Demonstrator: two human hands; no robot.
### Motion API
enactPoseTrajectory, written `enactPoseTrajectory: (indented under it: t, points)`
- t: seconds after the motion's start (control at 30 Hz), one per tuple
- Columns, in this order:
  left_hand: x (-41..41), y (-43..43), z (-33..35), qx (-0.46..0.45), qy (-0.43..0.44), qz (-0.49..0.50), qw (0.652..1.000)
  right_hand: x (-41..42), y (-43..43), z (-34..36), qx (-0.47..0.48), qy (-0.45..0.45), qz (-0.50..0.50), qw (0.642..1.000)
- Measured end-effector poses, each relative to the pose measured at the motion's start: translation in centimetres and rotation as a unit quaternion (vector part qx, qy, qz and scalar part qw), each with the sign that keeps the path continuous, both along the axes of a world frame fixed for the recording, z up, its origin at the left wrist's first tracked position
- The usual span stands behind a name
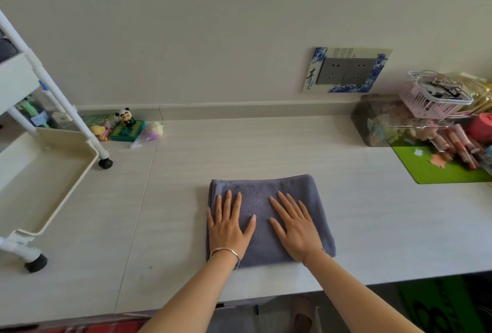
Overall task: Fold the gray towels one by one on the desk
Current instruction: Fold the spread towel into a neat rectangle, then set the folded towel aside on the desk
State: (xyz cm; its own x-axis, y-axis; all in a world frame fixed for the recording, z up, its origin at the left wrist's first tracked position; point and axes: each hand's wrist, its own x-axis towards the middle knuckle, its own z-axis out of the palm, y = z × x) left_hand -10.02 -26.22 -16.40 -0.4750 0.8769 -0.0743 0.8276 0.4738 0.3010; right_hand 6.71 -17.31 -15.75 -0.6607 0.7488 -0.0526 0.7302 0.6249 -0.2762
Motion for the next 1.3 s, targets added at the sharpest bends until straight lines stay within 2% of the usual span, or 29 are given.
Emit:
enactPoseTrajectory:
  t: [0.13,0.23,0.33,0.47,0.57,0.6,0.77,0.8,0.9,0.97,1.2,1.3]
  points:
    - [-0.4,-0.1,-0.1,0.012,-0.010,0.022,1.000,3.6,1.3,0.2,-0.003,-0.004,-0.065,0.998]
    - [-0.6,0.4,0.4,0.006,-0.038,0.033,0.999,5.8,2.4,0.5,-0.062,0.026,-0.132,0.989]
    - [-1.4,-0.1,1.3,-0.013,-0.068,0.052,0.996,7.2,3.3,1.1,-0.135,0.010,-0.178,0.975]
    - [-3.2,-1.7,2.8,0.013,-0.141,0.099,0.985,8.3,3.2,3.1,-0.213,0.139,-0.270,0.929]
    - [-4.8,-2.6,3.4,-0.015,-0.184,0.143,0.972,8.5,3.4,4.2,-0.265,0.137,-0.283,0.911]
    - [-5.2,-2.9,3.6,-0.023,-0.213,0.161,0.963,8.3,3.5,4.5,-0.290,0.133,-0.283,0.905]
    - [-5.3,-3.9,4.8,-0.078,-0.347,0.199,0.913,7.5,2.8,5.7,-0.451,0.153,-0.309,0.823]
    - [-5.2,-3.9,5.0,-0.094,-0.388,0.209,0.893,7.5,2.5,5.9,-0.472,0.160,-0.316,0.807]
    - [-5.1,-4.1,5.4,-0.068,-0.544,0.246,0.800,7.2,1.7,6.5,-0.533,0.235,-0.328,0.744]
    - [-4.9,-4.4,6.2,-0.056,-0.587,0.236,0.773,6.3,0.9,7.4,-0.567,0.300,-0.320,0.697]
    - [-8.2,-8.3,10.9,0.130,-0.666,0.256,0.689,1.2,-0.8,11.5,-0.642,0.404,-0.191,0.623]
    - [-11.3,-10.3,13.3,0.207,-0.655,0.248,0.683,-3.2,-0.5,13.8,-0.658,0.429,-0.136,0.604]
